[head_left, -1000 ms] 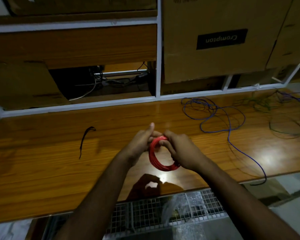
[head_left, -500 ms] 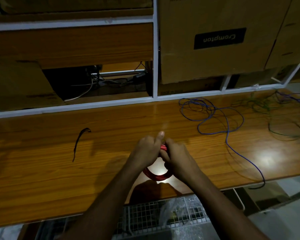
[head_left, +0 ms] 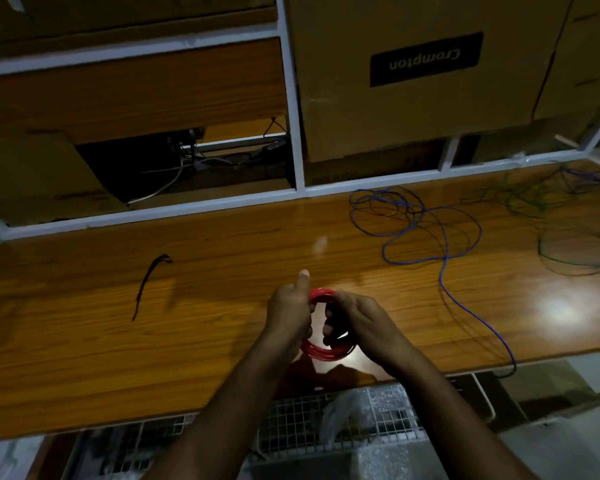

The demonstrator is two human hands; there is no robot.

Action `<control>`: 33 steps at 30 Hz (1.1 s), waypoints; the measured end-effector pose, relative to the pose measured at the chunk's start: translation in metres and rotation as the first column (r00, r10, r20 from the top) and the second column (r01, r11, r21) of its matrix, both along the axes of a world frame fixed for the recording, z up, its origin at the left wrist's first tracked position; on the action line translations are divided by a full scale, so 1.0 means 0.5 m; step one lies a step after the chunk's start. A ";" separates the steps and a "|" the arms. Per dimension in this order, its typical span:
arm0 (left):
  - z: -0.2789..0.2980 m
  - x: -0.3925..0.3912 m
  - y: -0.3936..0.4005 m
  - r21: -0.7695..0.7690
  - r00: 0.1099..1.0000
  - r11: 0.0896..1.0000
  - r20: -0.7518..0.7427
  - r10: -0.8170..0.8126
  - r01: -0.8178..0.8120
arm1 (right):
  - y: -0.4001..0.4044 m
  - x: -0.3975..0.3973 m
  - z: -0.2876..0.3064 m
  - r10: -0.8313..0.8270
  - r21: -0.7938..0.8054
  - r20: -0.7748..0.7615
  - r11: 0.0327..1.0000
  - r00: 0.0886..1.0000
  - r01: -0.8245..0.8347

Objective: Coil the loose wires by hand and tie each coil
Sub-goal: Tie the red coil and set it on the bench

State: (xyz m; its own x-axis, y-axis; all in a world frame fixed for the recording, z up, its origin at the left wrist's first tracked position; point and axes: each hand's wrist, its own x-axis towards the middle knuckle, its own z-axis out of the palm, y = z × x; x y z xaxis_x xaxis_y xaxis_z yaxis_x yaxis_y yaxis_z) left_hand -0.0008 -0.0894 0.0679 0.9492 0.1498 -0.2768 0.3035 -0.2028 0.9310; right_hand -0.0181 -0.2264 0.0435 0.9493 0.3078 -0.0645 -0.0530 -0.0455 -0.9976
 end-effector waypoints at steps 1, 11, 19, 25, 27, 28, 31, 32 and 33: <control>0.001 -0.001 -0.009 -0.017 1.000 1.000 -0.016 0.016 -0.016 | -0.006 0.001 -0.003 -0.020 0.005 0.023 1.000 1.000 0.020; 0.040 -0.004 0.051 0.138 0.948 0.940 -0.111 -0.300 0.313 | 0.012 0.032 -0.011 0.197 -0.293 0.309 0.951 0.930 -0.104; -0.017 0.017 0.175 0.530 0.969 0.847 0.187 -0.163 0.040 | 0.180 0.088 -0.017 0.134 -0.357 0.329 0.934 0.935 -0.008; -0.053 0.053 0.377 0.474 0.978 0.868 0.200 0.056 -0.147 | 0.369 0.113 -0.048 0.178 -0.496 0.292 0.868 0.939 -0.010; -0.058 0.068 0.442 0.469 0.976 0.866 0.201 0.086 -0.173 | 0.436 0.124 -0.056 0.175 -0.584 0.340 0.809 0.924 0.062; -0.059 0.073 0.470 0.461 0.975 0.870 0.203 0.091 -0.177 | 0.468 0.128 -0.059 0.159 -0.582 0.342 0.810 0.926 0.076; -0.061 0.087 0.553 0.419 0.973 0.887 0.196 0.120 -0.194 | 0.557 0.139 -0.068 0.107 -0.402 0.265 0.916 0.958 0.009; -0.063 0.093 0.582 0.399 0.973 0.895 0.185 0.137 -0.202 | 0.584 0.142 -0.067 0.118 -0.335 0.218 0.941 0.969 -0.039; -0.066 0.097 0.609 0.374 0.972 0.902 0.175 0.158 -0.214 | 0.606 0.149 -0.066 0.143 -0.290 0.166 0.953 0.976 -0.090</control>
